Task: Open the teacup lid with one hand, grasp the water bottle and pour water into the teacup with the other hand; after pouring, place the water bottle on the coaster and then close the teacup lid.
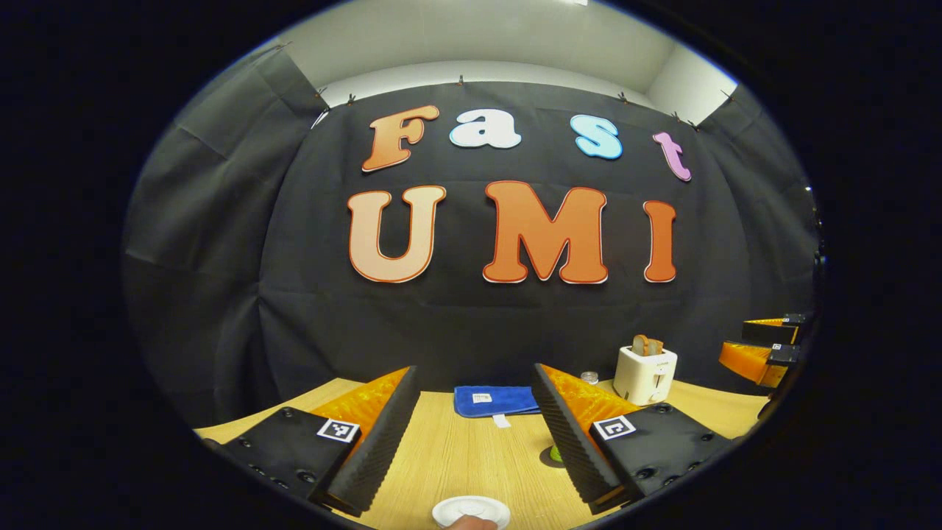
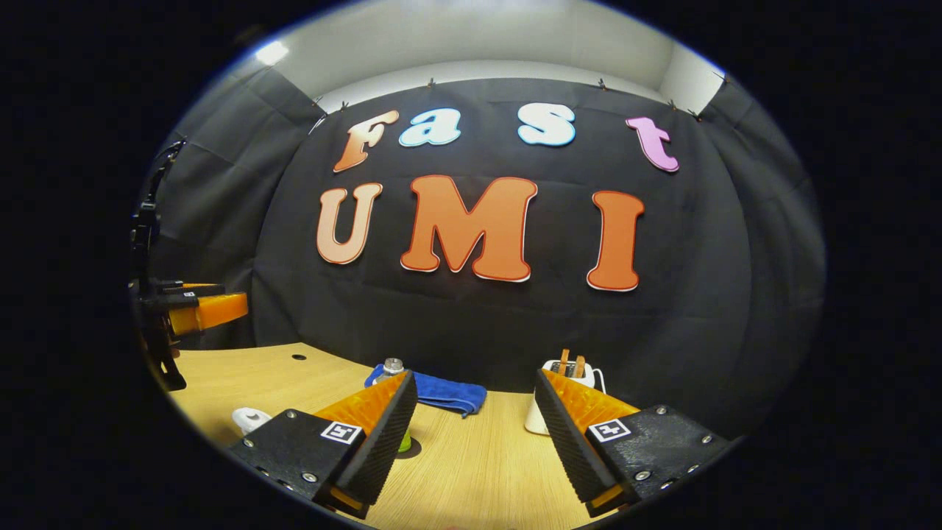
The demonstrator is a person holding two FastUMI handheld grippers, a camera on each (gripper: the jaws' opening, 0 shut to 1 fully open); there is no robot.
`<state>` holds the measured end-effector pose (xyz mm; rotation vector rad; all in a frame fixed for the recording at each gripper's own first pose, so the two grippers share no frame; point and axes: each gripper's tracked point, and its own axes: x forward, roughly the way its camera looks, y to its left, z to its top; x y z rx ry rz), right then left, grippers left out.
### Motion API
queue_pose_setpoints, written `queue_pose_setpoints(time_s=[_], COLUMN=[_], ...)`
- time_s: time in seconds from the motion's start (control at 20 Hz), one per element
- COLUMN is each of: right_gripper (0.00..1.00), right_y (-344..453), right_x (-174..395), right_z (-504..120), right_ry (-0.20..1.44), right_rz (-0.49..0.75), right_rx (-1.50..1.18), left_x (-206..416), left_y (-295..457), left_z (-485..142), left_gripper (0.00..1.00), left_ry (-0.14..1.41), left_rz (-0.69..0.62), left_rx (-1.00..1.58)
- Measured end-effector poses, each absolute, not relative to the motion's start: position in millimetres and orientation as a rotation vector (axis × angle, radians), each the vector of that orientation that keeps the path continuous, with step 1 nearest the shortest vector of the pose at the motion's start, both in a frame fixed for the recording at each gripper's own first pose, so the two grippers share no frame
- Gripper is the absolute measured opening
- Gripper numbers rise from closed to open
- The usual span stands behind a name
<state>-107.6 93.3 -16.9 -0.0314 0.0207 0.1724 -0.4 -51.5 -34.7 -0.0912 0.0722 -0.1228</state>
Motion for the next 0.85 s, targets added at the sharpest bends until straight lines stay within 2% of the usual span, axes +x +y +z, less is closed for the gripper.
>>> queue_pose_setpoints(time_s=[0.05, 0.15, 0.2, 0.3, 0.35, 0.55, 0.65, 0.7, 0.8, 0.85], right_gripper=[0.96, 0.96, 0.96, 0.96, 0.97, 1.0, 0.98, 0.98, 0.98, 0.98], right_y=[97.2, 105.2, 108.3, 111.2, 110.9, 111.1, 114.8, 116.2, 116.6, 114.9], right_x=[-109.0, -110.6, -110.6, -110.4, -109.4, -108.0, -108.6, -108.3, -108.6, -107.5], right_z=[-13.1, -9.2, -8.5, -9.9, -11.5, -23.2, -31.4, -37.2, -42.8, -43.0], right_ry=[0.013, 0.009, 0.006, 0.011, 0.018, 0.039, 0.049, 0.064, 0.085, 0.088], right_rz=[0.179, 0.189, 0.192, 0.187, 0.18, 0.158, 0.161, 0.163, 0.165, 0.159], right_rx=[-0.032, -0.025, -0.02, -0.016, -0.016, -0.036, -0.044, -0.039, -0.025, -0.019], left_x=[0.9, 1.7, 2.5, 3.6, 4.2, 3.6, 3.4, 3.0, 2.3, 3.8], left_y=[-52.3, -53.7, -52.3, -51.6, -51.9, -50.7, -52.7, -54.5, -58.8, -59.5], left_z=[-31.8, -25.8, -23.7, -20.4, -18.8, -29.8, -36.4, -40.0, -43.0, -44.0], left_gripper=[0.95, 1.0, 0.95, 0.95, 0.99, 0.99, 0.99, 0.95, 1.0, 0.95], left_ry=[0.07, 0.063, 0.058, 0.049, 0.044, 0.062, 0.076, 0.081, 0.082, 0.081], left_rz=[-0.122, -0.12, -0.114, -0.1, -0.097, -0.085, -0.086, -0.09, -0.098, -0.1], left_rx=[-0.093, -0.092, -0.084, -0.075, -0.076, -0.078, -0.071, -0.063, -0.054, -0.051])
